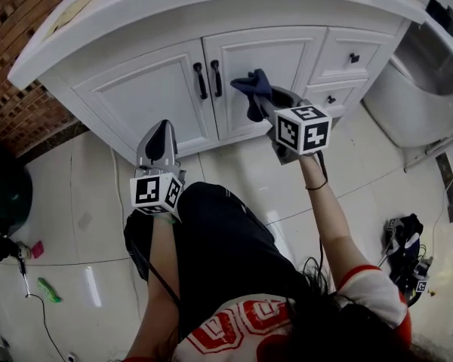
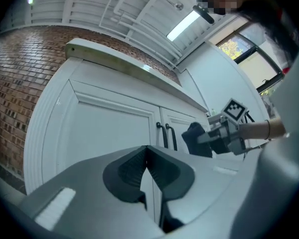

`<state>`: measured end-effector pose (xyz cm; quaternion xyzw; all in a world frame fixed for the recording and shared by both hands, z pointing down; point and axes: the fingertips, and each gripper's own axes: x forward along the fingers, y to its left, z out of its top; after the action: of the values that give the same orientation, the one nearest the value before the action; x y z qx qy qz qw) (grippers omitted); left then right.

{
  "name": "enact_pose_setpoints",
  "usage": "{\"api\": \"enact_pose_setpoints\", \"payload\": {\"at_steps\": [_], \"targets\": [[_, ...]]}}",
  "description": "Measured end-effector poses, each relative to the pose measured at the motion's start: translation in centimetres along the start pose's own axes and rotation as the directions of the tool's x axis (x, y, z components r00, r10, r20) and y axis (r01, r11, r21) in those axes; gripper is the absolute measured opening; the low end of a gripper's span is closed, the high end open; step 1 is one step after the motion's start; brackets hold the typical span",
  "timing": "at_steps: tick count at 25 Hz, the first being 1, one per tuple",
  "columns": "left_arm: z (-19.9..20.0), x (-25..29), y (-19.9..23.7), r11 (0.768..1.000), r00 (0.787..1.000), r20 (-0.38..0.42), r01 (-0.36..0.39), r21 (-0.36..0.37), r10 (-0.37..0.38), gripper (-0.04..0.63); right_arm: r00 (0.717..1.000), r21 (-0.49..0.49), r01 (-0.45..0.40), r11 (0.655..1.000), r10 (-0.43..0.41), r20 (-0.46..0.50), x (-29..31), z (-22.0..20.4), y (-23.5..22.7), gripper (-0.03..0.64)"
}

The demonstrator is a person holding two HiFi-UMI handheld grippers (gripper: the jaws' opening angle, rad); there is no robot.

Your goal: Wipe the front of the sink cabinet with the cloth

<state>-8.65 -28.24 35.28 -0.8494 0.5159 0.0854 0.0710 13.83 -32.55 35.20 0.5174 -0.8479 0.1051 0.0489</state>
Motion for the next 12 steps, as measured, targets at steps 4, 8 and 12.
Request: {"api": "enact_pose_setpoints", "payload": {"at_steps": [4, 8, 12], "targets": [[0.5, 0.7, -1.2, 1.000, 1.000, 0.023, 0.011, 0.006, -0.012, 0.000, 0.991, 0.005, -0.027, 1.000, 0.026, 0.135, -1.1, 6.6, 0.3, 0.081], [1.1, 0.5, -2.1, 0.999, 0.999, 0.031, 0.044, 0.012, -0.045, 0.000, 0.982, -0.020, -0.078, 0.997, 0.080, 0.171, -0.1, 9.8, 2.6, 0.080], [1.4, 0.3, -2.0, 0.994, 0.997, 0.063, 0.052, -0.098, -0.046, 0.000, 0.980, -0.069, -0.125, 0.990, 0.134, 0.147, 2.2, 11.3, 5.3, 0.081]]}}
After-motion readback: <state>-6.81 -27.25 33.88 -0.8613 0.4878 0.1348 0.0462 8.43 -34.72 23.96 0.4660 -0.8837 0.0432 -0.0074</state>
